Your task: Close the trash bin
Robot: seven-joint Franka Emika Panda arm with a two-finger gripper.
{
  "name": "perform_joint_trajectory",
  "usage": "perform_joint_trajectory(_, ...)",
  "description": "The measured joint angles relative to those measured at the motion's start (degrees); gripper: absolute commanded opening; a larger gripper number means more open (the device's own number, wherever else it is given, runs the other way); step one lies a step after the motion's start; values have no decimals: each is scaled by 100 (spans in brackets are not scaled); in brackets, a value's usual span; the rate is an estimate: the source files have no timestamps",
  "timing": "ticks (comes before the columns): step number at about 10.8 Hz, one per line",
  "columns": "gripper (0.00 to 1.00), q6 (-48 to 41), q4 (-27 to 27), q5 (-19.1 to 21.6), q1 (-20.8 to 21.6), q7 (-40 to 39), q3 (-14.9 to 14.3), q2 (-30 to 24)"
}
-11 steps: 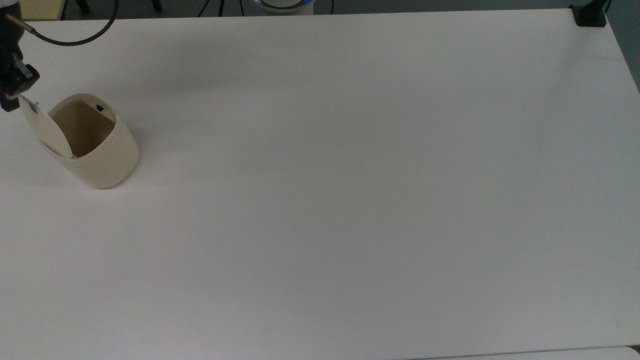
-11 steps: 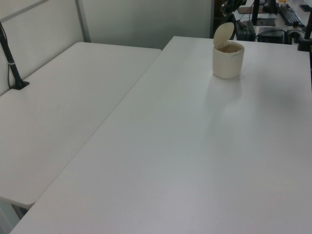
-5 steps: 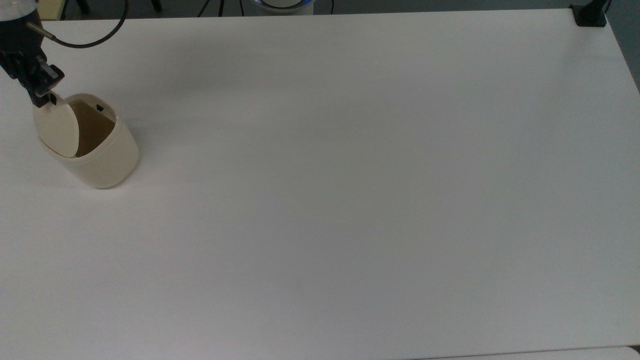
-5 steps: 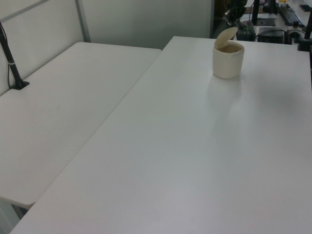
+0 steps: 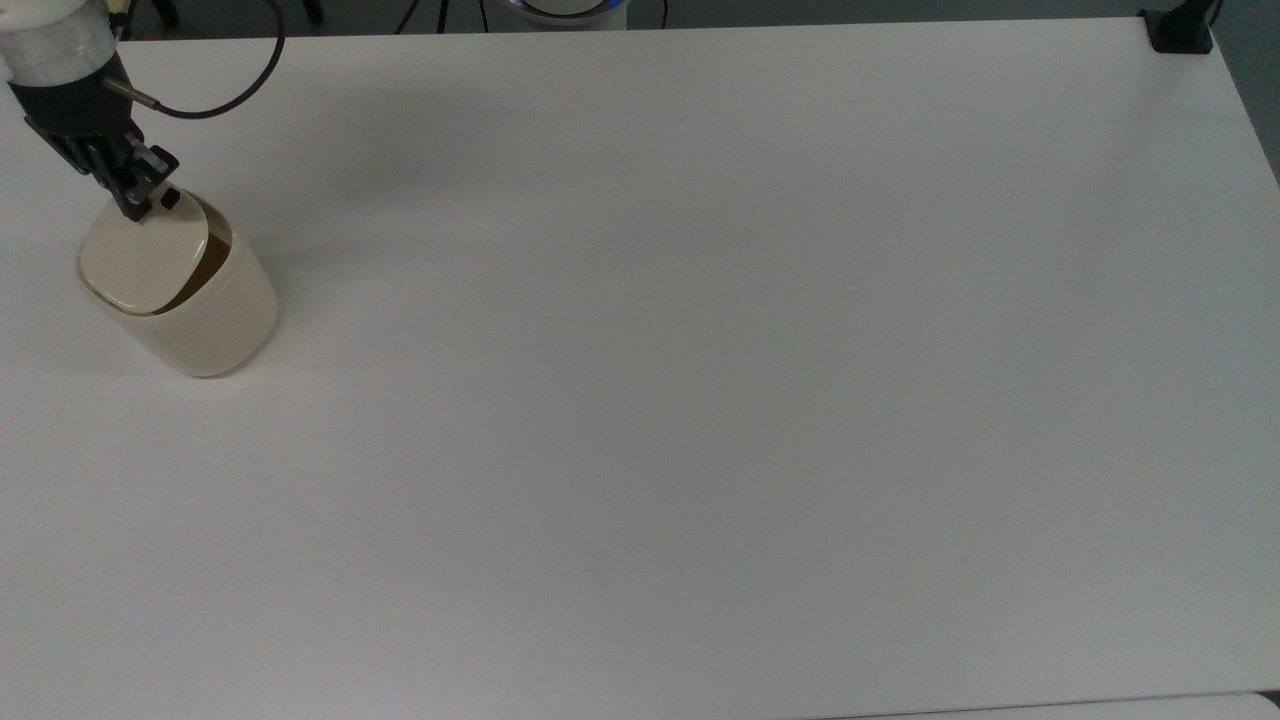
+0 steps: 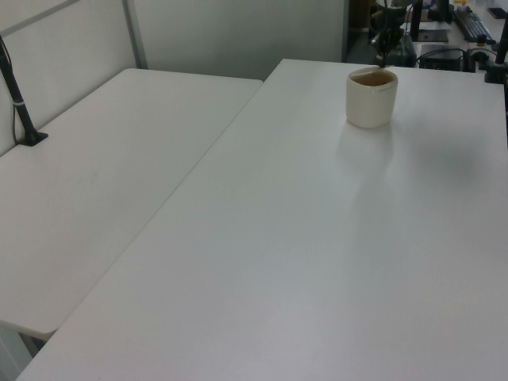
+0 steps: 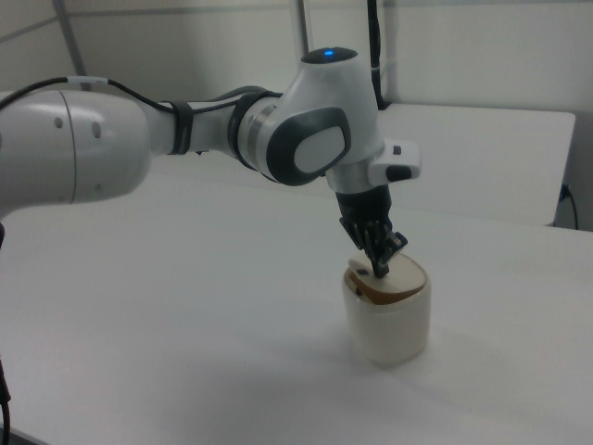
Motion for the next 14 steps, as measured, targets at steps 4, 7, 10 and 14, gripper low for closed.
perform_joint_trajectory(4,0,-7,-18,-1,3,-196,1,206)
perform_joint_trajectory(7,0,-33,-2,0,3,-219,1,206)
perform_joint_trajectory(10,0,-691,338,4,196,-231,73,127)
perform_joint_trajectory(14,0,-1468,531,4,1143,-230,105,-524)
